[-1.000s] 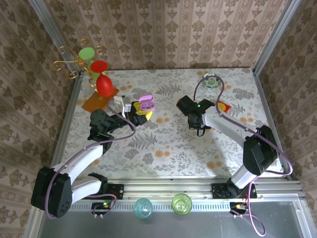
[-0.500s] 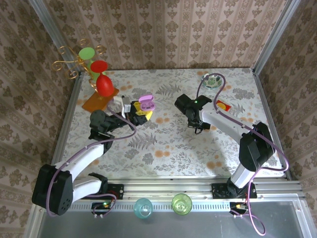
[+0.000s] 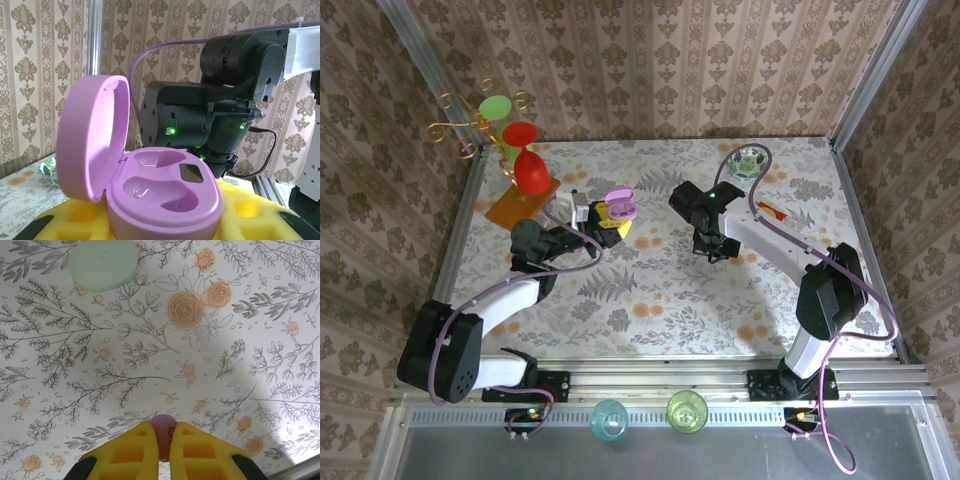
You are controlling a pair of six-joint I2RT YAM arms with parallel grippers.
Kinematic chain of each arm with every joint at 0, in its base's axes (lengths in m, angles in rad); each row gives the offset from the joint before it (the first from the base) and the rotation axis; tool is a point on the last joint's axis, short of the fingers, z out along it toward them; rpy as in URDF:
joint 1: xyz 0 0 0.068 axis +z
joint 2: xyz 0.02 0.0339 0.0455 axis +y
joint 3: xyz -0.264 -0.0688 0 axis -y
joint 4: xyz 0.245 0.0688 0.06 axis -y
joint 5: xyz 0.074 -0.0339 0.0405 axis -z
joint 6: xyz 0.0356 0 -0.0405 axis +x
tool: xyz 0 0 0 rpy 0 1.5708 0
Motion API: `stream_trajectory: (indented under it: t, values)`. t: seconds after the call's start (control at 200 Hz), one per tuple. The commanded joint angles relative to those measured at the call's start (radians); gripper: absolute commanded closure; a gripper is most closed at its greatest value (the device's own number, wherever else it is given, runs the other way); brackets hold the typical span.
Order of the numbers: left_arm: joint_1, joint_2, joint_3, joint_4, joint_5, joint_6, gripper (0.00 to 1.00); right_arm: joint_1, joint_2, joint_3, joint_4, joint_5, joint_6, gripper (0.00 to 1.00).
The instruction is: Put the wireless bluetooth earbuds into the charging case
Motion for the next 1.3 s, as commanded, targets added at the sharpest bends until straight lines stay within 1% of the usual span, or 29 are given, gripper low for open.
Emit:
stream_trajectory:
  t: [0.0, 0.12, 0.27, 0.445, 0.56, 0.695, 0.82, 0.98, 1.17, 1.295]
  values:
    - [0.012, 0.003, -0.011, 0.082, 0.024, -0.014, 0.78, 0.002, 0.022, 0.043, -0.09, -0.007, 0.019, 0.92]
    - [0.017, 0.0, -0.027, 0.08, 0.021, -0.013, 0.78, 0.007, 0.022, 0.061, -0.099, -0.008, 0.008, 0.92]
    - [0.017, -0.016, -0.059, 0.08, 0.017, -0.006, 0.78, 0.022, 0.004, 0.084, -0.112, 0.024, -0.005, 0.92]
    - [0.017, -0.064, -0.107, 0.034, 0.009, 0.06, 0.78, 0.044, -0.039, 0.071, -0.067, 0.007, -0.035, 0.92]
    - [0.015, -0.094, -0.121, -0.011, 0.002, 0.101, 0.78, 0.067, -0.063, 0.069, -0.052, 0.0, -0.05, 0.92]
    - [0.016, -0.116, -0.136, -0.026, -0.004, 0.134, 0.78, 0.11, -0.082, 0.058, -0.017, 0.017, -0.083, 0.93]
    - [0.012, -0.116, -0.131, -0.035, 0.0, 0.145, 0.78, 0.134, -0.079, 0.076, -0.026, 0.035, -0.059, 0.92]
    - [0.004, -0.089, -0.131, -0.021, 0.004, 0.171, 0.78, 0.179, -0.078, 0.1, -0.03, 0.053, -0.083, 0.93]
    - [-0.002, -0.027, -0.136, 0.074, 0.001, 0.15, 0.78, 0.185, -0.058, 0.14, -0.118, 0.111, 0.001, 0.92]
    - [-0.014, 0.001, -0.126, 0.084, 0.003, 0.159, 0.78, 0.186, -0.042, 0.163, -0.158, 0.144, 0.049, 0.93]
